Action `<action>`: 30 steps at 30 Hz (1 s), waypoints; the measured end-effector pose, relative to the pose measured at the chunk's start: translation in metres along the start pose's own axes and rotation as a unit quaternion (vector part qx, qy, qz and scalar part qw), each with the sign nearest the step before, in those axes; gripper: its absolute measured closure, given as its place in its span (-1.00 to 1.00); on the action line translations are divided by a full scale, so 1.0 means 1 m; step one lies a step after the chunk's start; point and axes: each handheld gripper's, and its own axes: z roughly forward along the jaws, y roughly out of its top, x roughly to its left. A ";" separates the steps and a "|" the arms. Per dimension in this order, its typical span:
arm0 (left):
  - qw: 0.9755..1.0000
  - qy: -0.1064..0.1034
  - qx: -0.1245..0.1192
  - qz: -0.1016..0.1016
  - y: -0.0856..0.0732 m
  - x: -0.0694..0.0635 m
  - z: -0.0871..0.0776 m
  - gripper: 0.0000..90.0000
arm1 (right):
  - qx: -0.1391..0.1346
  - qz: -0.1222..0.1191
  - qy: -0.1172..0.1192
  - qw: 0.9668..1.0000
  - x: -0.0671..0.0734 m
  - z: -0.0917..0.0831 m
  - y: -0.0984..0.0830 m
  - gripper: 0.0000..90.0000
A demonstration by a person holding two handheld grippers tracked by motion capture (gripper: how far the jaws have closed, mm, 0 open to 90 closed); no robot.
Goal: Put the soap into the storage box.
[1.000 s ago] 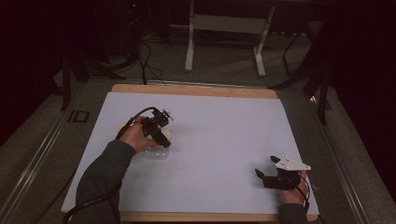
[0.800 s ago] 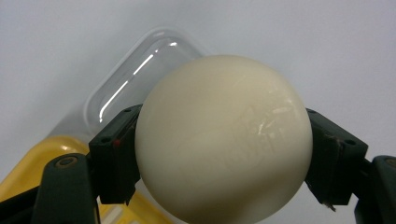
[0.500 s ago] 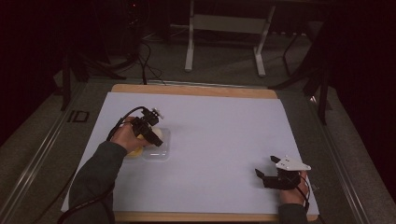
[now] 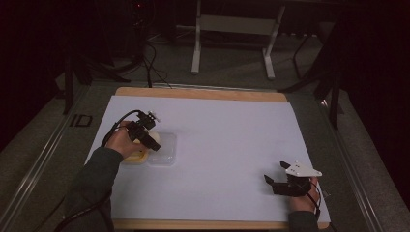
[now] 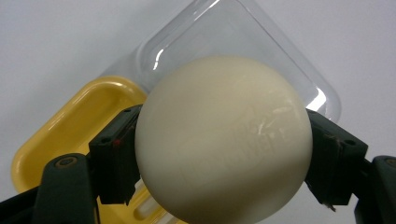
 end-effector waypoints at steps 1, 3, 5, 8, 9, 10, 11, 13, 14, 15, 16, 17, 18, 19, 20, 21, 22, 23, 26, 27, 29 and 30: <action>1.000 0.002 0.000 -0.003 -0.001 0.001 0.000 -0.47 | 0.000 0.000 0.000 1.000 0.000 0.000 0.000 -0.64; 1.000 0.004 0.004 -0.004 -0.003 0.004 -0.001 -0.47 | 0.000 0.000 0.000 1.000 0.000 0.000 0.000 -0.64; 1.000 0.004 0.004 -0.006 -0.005 0.006 -0.002 -0.47 | 0.000 0.000 0.000 1.000 0.000 0.000 0.000 -0.64; 1.000 0.005 0.002 -0.014 -0.008 0.010 -0.002 -0.47 | 0.000 0.000 -0.001 1.000 0.000 0.000 0.000 -0.64; 1.000 0.005 0.003 -0.017 -0.009 0.012 -0.002 -0.47 | 0.000 0.000 -0.001 1.000 0.000 0.000 0.000 -0.64; 1.000 0.005 0.004 -0.018 -0.010 0.013 -0.002 -0.47 | -0.001 0.000 -0.001 1.000 0.000 0.000 0.000 -0.64; 1.000 0.007 0.005 -0.020 -0.012 0.014 -0.002 -0.47 | -0.001 0.000 -0.001 1.000 0.000 0.000 0.000 -0.64; 1.000 0.008 0.006 -0.026 -0.014 0.016 -0.001 -0.47 | 0.000 0.000 0.000 1.000 0.000 0.000 0.000 -0.64; 1.000 0.007 0.008 -0.026 -0.014 0.017 -0.001 -0.47 | 0.000 0.000 -0.001 1.000 0.000 0.000 0.000 -0.64; 1.000 0.007 0.007 -0.029 -0.015 0.018 0.000 -0.47 | 0.000 0.000 -0.001 1.000 0.000 0.000 0.000 -0.64; 1.000 0.008 0.007 -0.029 -0.016 0.018 0.000 -0.47 | 0.000 -0.001 -0.001 1.000 0.000 0.000 0.000 -0.64; 1.000 0.008 0.009 -0.029 -0.017 0.020 0.001 -0.47 | 0.001 -0.001 -0.001 1.000 0.000 0.000 0.000 -0.64; 0.999 0.008 0.009 -0.030 -0.017 0.020 0.001 -0.47 | 0.001 -0.002 -0.001 1.000 0.000 0.000 0.000 -0.64; 0.999 0.008 0.009 -0.030 -0.017 0.020 0.001 -0.47 | 0.001 -0.002 -0.001 1.000 0.000 0.000 0.000 -0.64; 0.999 0.009 0.008 -0.036 -0.019 0.022 0.002 -0.47 | 0.000 -0.001 -0.001 1.000 0.000 0.000 0.000 -0.64; 0.999 0.009 0.010 -0.034 -0.019 0.024 0.002 -0.47 | 0.000 -0.001 -0.001 1.000 0.000 0.000 0.000 -0.64; 0.999 0.010 0.009 -0.037 -0.020 0.024 0.003 -0.47 | 0.001 -0.001 -0.001 1.000 0.000 0.000 0.000 -0.64; 0.999 0.010 0.010 -0.041 -0.021 0.026 0.003 -0.47 | 0.001 -0.001 -0.001 1.000 0.000 0.000 0.000 -0.64; 0.999 0.008 0.010 -0.046 -0.024 0.030 0.004 -0.47 | 0.001 -0.002 -0.002 1.000 0.000 0.000 0.000 -0.64; 0.999 0.009 0.011 -0.047 -0.025 0.031 0.003 -0.47 | 0.001 -0.002 -0.002 1.000 0.000 0.000 0.000 -0.64; 0.999 0.011 0.013 -0.051 -0.027 0.034 0.003 -0.47 | 0.001 -0.002 -0.002 1.000 0.001 0.000 0.000 -0.64; 0.998 0.011 0.013 -0.052 -0.027 0.034 0.004 -0.47 | 0.002 -0.002 -0.002 1.000 0.001 0.000 0.000 -0.64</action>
